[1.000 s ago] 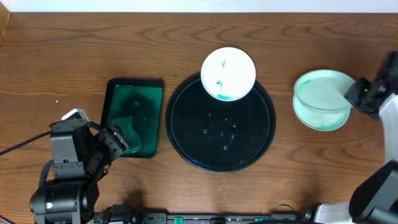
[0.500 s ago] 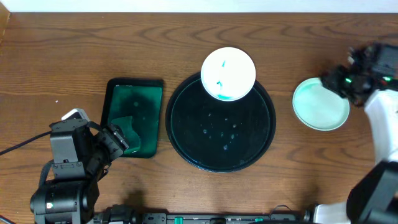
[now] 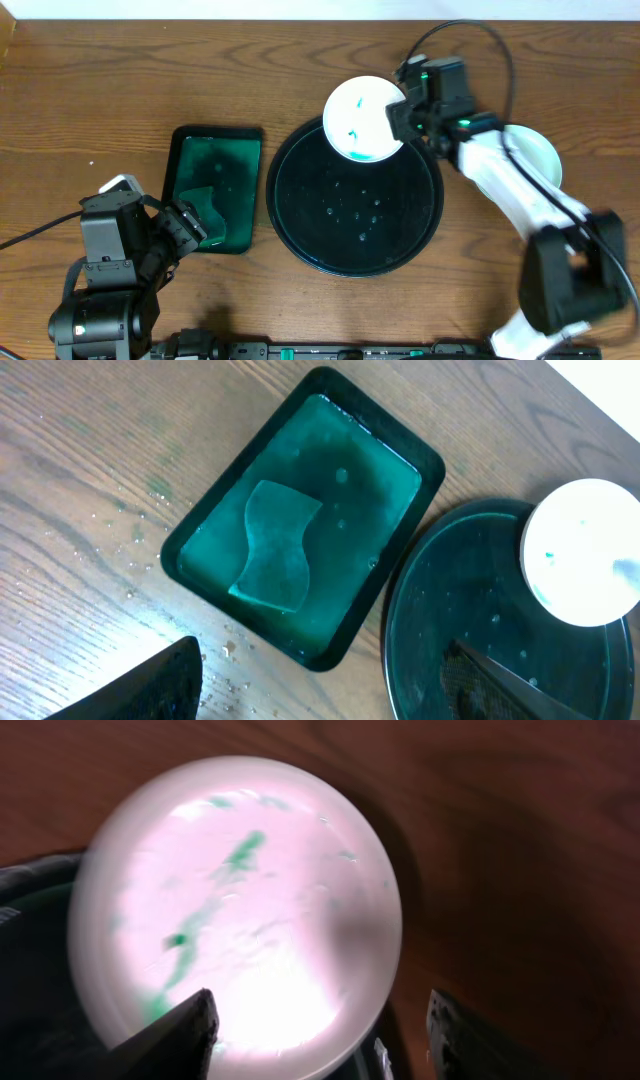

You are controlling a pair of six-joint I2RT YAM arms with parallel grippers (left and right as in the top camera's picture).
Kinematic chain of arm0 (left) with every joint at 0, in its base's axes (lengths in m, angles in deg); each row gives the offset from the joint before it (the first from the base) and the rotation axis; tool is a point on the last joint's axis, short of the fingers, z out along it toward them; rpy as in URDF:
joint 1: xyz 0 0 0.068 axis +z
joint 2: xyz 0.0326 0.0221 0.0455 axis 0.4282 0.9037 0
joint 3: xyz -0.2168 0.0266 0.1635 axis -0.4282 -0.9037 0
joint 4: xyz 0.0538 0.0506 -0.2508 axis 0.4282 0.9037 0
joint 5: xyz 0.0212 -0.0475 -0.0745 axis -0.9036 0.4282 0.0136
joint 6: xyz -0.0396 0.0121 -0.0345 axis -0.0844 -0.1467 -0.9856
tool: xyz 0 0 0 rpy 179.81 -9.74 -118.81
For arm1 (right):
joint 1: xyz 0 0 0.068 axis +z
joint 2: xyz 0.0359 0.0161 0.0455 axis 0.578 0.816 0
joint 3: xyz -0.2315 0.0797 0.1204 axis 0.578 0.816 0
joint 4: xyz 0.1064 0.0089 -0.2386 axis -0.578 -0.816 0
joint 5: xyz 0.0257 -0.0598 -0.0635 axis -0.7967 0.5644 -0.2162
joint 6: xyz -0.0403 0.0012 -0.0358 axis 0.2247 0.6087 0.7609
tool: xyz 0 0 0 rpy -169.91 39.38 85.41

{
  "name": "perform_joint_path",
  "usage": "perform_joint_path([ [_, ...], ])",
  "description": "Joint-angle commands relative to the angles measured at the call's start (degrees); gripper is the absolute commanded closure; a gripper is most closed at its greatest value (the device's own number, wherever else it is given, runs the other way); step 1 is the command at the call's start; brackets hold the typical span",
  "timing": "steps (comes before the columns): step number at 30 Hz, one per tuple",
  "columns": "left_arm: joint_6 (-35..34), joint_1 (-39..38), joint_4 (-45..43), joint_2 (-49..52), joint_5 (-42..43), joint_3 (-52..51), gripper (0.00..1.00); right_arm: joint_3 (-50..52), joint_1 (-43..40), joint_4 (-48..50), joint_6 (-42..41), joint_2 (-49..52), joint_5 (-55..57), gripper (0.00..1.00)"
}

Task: Clean dirty plates on tray and stack at the side
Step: 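Grasp the rim of the last white plate with the right gripper and center it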

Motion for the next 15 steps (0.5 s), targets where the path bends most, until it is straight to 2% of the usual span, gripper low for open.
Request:
perform_joint_path([
  [1, 0.17, 0.2, -0.04, 0.0, -0.13, 0.61, 0.23, -0.15, -0.85, 4.11, 0.98, 6.51, 6.6, 0.34],
  [3, 0.17, 0.2, -0.04, 0.0, -0.13, 0.61, 0.23, -0.15, -1.44, 5.55, -0.42, 9.11, 6.58, 0.35],
  [4, 0.17, 0.2, -0.04, 0.0, -0.11, 0.61, 0.23, -0.15, -1.62, 5.66, -1.57, 9.77, 6.58, 0.42],
  [8, 0.17, 0.2, -0.04, 0.0, -0.13, 0.61, 0.23, -0.15, -2.08, 4.92, -4.85, 10.05, 2.58, 0.84],
  [10, 0.17, 0.2, -0.04, 0.0, -0.13, 0.61, 0.23, -0.15, -2.05, 4.39, -4.85, 9.38, -0.22, 0.99],
  [15, 0.17, 0.2, -0.04, 0.0, -0.13, 0.61, 0.23, -0.15, -1.97, 0.33, -6.62, 4.48, -3.76, 0.99],
])
